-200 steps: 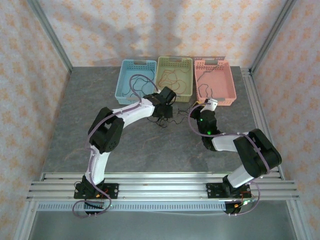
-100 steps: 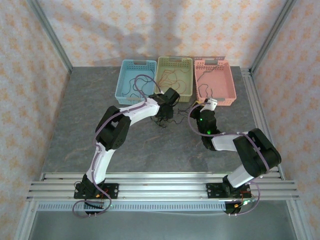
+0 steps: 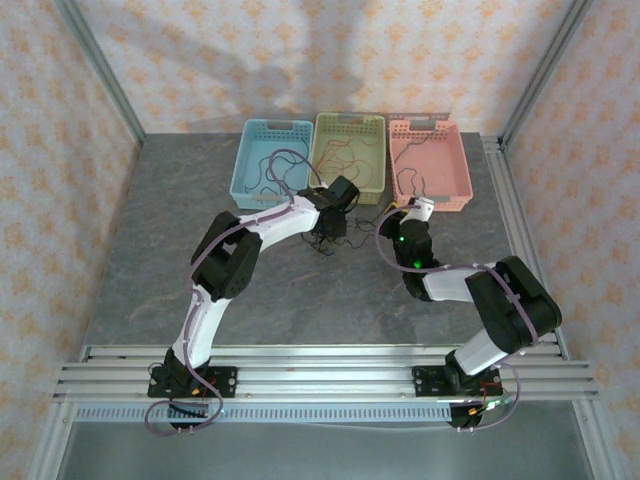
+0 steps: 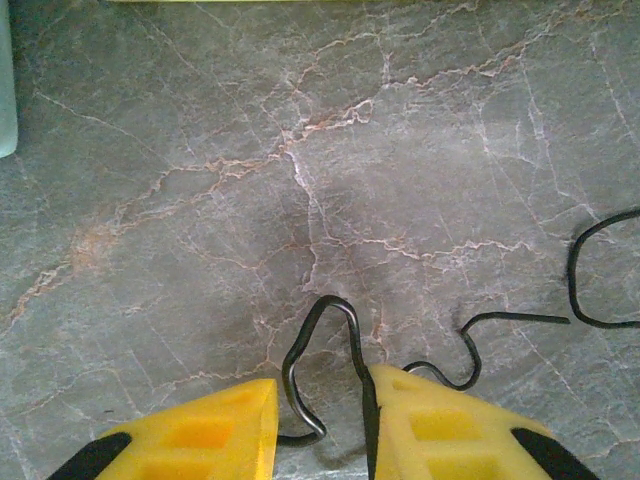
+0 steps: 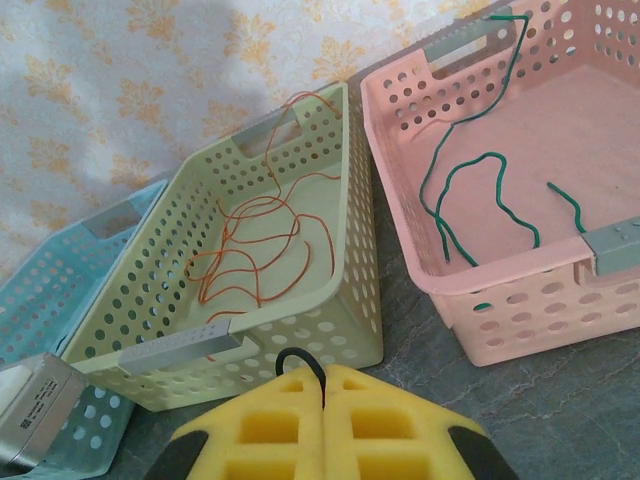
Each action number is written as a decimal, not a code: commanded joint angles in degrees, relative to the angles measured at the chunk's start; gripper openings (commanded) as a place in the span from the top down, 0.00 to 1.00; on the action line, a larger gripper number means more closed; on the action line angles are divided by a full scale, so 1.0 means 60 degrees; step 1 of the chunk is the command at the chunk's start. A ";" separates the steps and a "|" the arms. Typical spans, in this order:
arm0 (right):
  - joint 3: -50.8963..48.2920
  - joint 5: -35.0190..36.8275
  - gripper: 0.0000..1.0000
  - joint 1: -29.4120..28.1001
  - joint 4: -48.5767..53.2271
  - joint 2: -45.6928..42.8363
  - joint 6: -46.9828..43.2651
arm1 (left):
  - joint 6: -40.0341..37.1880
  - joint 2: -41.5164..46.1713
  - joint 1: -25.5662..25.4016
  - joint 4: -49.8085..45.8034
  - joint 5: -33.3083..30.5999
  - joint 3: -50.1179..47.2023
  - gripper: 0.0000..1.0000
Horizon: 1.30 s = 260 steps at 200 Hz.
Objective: Untangle the cables
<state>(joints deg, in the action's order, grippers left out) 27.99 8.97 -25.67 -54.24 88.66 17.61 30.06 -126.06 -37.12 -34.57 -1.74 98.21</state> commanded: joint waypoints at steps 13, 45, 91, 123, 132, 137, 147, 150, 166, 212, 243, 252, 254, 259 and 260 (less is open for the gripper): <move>0.0242 -0.0075 1.00 0.0008 0.0013 0.0086 0.0156 | 0.0032 -0.0292 0.0051 -0.0389 0.0066 0.0080 0.76; 0.0231 -0.0075 1.00 0.0004 0.0002 0.0091 0.0171 | 0.0321 -0.0294 0.0063 -0.0413 0.0041 0.0075 0.79; 0.0228 -0.0074 1.00 0.0015 -0.0012 0.0091 0.0176 | 0.0342 -0.0208 0.0090 -0.0353 -0.0003 0.0018 0.88; 0.0200 -0.0006 1.00 0.0008 -0.0020 0.0063 0.0170 | 0.0192 0.0484 0.0086 0.0275 -0.0115 -0.0503 1.00; 0.0184 0.0026 1.00 0.0015 -0.0027 0.0048 0.0171 | 0.0215 0.1011 0.0092 0.0681 -0.0383 -0.0979 1.00; 0.0186 0.0042 1.00 0.0016 -0.0017 0.0039 0.0171 | 0.0233 0.1430 0.0094 0.0977 -0.0555 -0.1366 1.00; 0.0169 0.0075 1.00 0.0016 -0.0014 0.0032 0.0157 | 0.0219 0.2294 0.0106 0.1446 -0.0998 -0.2045 1.00; 0.0169 0.0105 1.00 0.0016 -0.0008 0.0032 0.0157 | 0.0219 0.2533 0.0115 0.1507 -0.1144 -0.2199 1.00; 0.0191 0.0380 1.00 0.0014 0.0141 -0.0001 0.0182 | 0.0244 0.3967 0.0327 0.1470 -0.1793 -0.2891 1.00; 0.0521 0.3571 1.00 0.0008 0.2499 -0.0421 0.1058 | 0.1309 0.8220 0.3472 0.1146 -0.1325 -0.6126 1.00; 0.0609 0.4477 1.00 0.0026 0.3083 -0.0469 0.1370 | 0.1273 1.0302 0.5277 0.0584 -0.1169 -0.7201 1.00; 0.0594 0.4479 1.00 0.0027 0.3075 -0.0466 0.1357 | 0.1246 1.0706 0.5550 0.0590 -0.1088 -0.7363 1.00; 0.0594 0.4470 1.00 0.0029 0.3088 -0.0466 0.1354 | 0.1245 1.0780 0.5589 0.0572 -0.1091 -0.7383 1.00; 0.0608 0.4478 1.00 0.0019 0.3110 -0.0470 0.1358 | 0.1244 1.0917 0.5688 0.0498 -0.1119 -0.7401 1.00; 0.0608 0.4480 1.00 0.0018 0.3109 -0.0468 0.1358 | 0.1244 1.0939 0.5703 0.0486 -0.1125 -0.7395 1.00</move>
<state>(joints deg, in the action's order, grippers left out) 30.13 30.15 -25.65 -39.16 87.02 23.97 36.51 -64.75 -5.19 -28.60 -9.08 55.64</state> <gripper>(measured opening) 0.046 0.044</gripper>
